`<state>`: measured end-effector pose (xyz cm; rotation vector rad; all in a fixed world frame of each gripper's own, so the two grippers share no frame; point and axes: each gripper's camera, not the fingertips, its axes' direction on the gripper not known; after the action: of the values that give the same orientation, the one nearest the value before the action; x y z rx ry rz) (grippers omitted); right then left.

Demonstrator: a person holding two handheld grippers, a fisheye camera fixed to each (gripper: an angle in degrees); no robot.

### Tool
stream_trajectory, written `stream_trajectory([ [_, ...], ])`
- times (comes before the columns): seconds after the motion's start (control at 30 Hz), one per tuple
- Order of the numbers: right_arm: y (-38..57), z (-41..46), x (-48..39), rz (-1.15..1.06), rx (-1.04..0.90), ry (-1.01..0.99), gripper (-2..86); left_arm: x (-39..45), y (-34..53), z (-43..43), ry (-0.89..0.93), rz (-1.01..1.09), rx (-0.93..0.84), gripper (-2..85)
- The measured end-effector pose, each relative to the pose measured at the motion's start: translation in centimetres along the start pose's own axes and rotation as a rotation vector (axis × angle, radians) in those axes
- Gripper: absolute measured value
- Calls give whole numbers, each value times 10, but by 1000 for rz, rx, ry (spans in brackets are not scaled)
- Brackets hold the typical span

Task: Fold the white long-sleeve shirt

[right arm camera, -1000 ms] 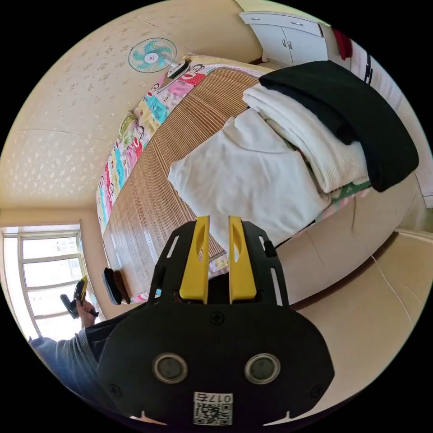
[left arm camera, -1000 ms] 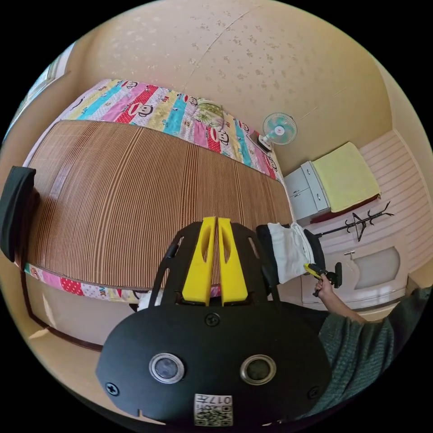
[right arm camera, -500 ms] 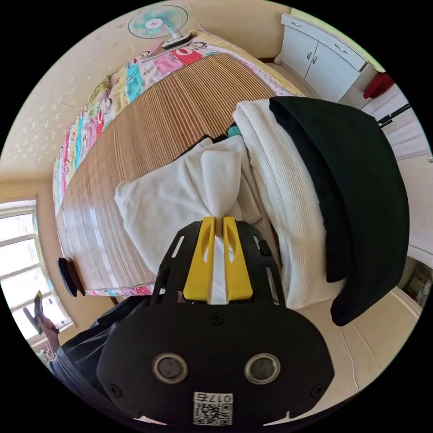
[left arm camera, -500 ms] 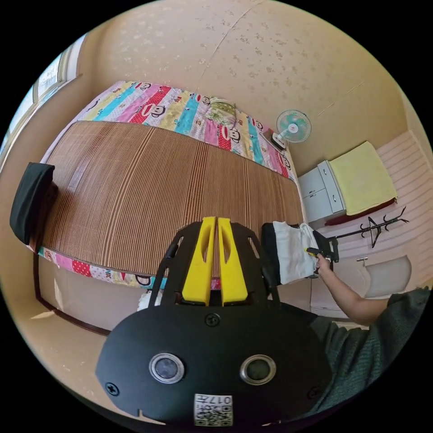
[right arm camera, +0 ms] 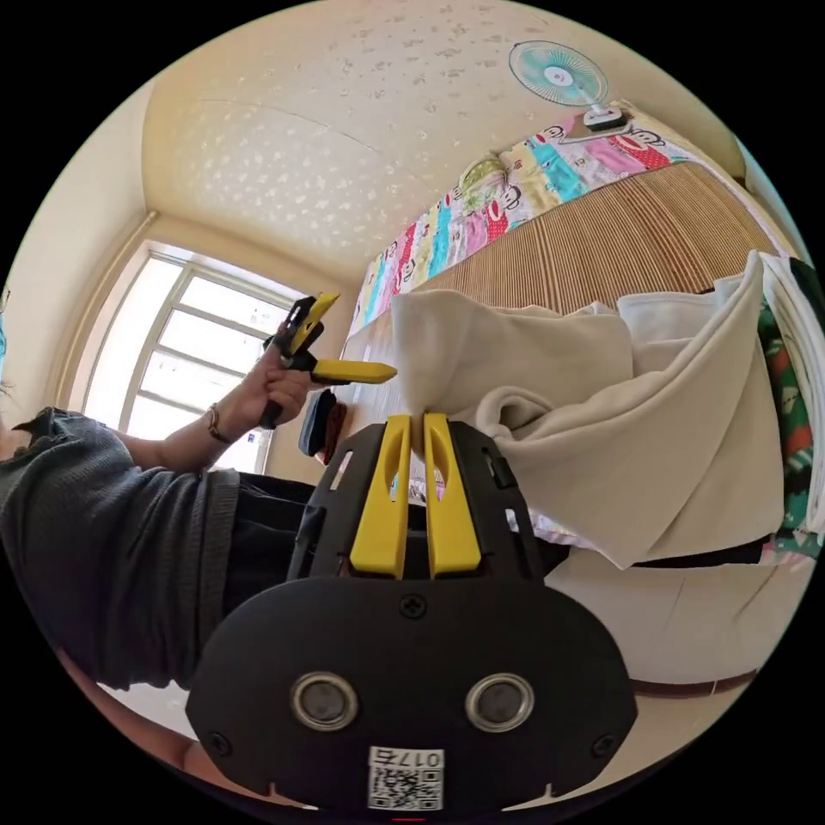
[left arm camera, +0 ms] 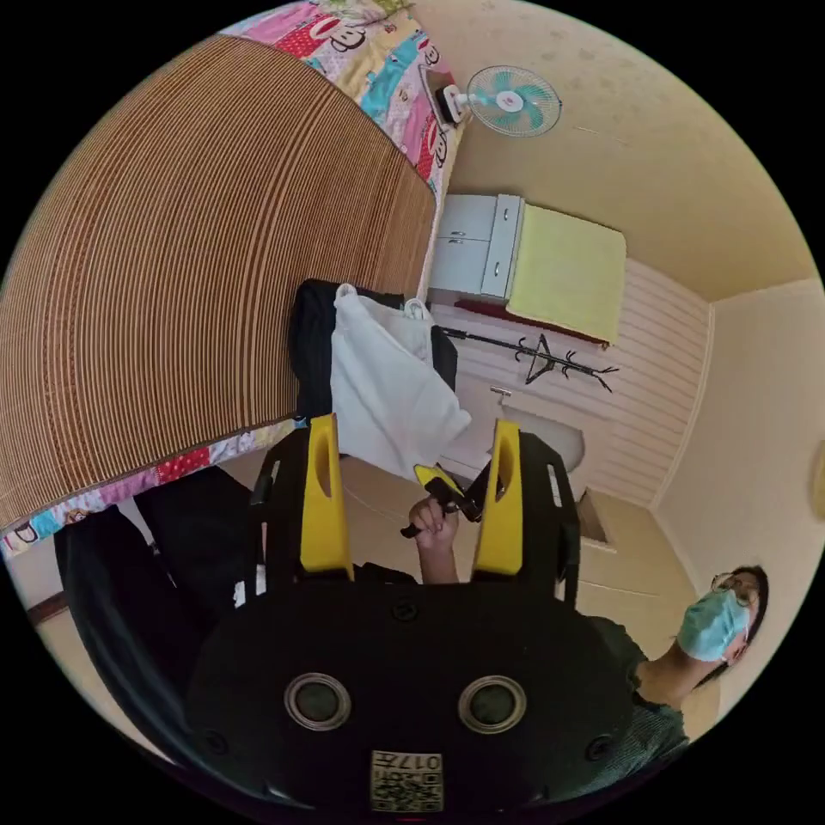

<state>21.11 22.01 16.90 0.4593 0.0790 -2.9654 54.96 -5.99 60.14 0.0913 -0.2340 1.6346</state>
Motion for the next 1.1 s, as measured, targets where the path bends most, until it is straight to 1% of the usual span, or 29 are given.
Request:
stream_trajectory([
  [0.07,-5,19,-19,-70,-69,82,34,-44,-27,9,69,-153,-20,241],
  [0.13,-10,38,-42,-142,-115,167,34,-65,-42,12,87,-210,-48,242],
  [0.23,-15,57,-60,-188,-135,182,33,-82,-66,12,-43,-209,-131,232],
  [0.3,-18,66,-70,-212,-133,163,33,-93,-74,12,-104,-207,-181,206],
  [0.33,-21,71,-78,-225,-126,146,33,-105,-75,9,-104,-231,-212,165],
  [0.37,-22,72,-83,-232,-116,138,33,-113,-75,3,-24,-231,-223,105],
  [0.43,-29,69,-105,-272,-56,95,33,-117,-70,-12,108,-203,-228,67],
  [0.47,-31,66,-112,-287,-35,78,33,-109,-65,-26,170,-123,-245,61],
  [0.5,-36,58,-126,-321,12,32,33,-101,-62,-33,192,-60,-253,58],
  [0.57,-44,45,-148,-380,92,-74,33,-56,-42,-74,227,245,-272,53],
  [0.6,-48,37,-162,-429,145,-163,34,-43,-34,-86,241,326,-274,53],
  [0.63,-52,32,-176,-478,195,-261,35,-19,-16,-111,279,481,-279,52],
  [0.67,-54,30,-183,-502,218,-312,35,2,5,-136,326,616,-284,52],
  [0.7,-58,30,-197,-556,249,-413,37,12,15,-149,351,679,-289,51],
  [0.73,-60,33,-213,-624,254,-499,39,31,37,-173,408,800,-302,51],
  [0.77,-61,36,-221,-657,248,-532,41,50,62,-199,477,931,-313,50],
  [0.8,-62,42,-236,-712,230,-579,45,58,75,-213,516,997,-314,50],
  [0.87,-59,51,-256,-773,203,-591,51,88,126,-274,666,1241,-289,49],
  [0.9,-53,54,-265,-817,200,-573,52,93,139,-290,685,1293,-282,49],
  [0.97,-41,54,-272,-868,208,-539,47,113,192,-340,636,1466,-256,48],
  [1.0,-33,53,-272,-870,219,-496,49,116,206,-350,631,1507,-243,48],
  [1.07,-24,48,-266,-848,250,-437,55,128,254,-386,656,1643,-179,47],
  [1.1,-19,44,-260,-834,274,-407,61,130,263,-394,675,1667,-170,47],
])
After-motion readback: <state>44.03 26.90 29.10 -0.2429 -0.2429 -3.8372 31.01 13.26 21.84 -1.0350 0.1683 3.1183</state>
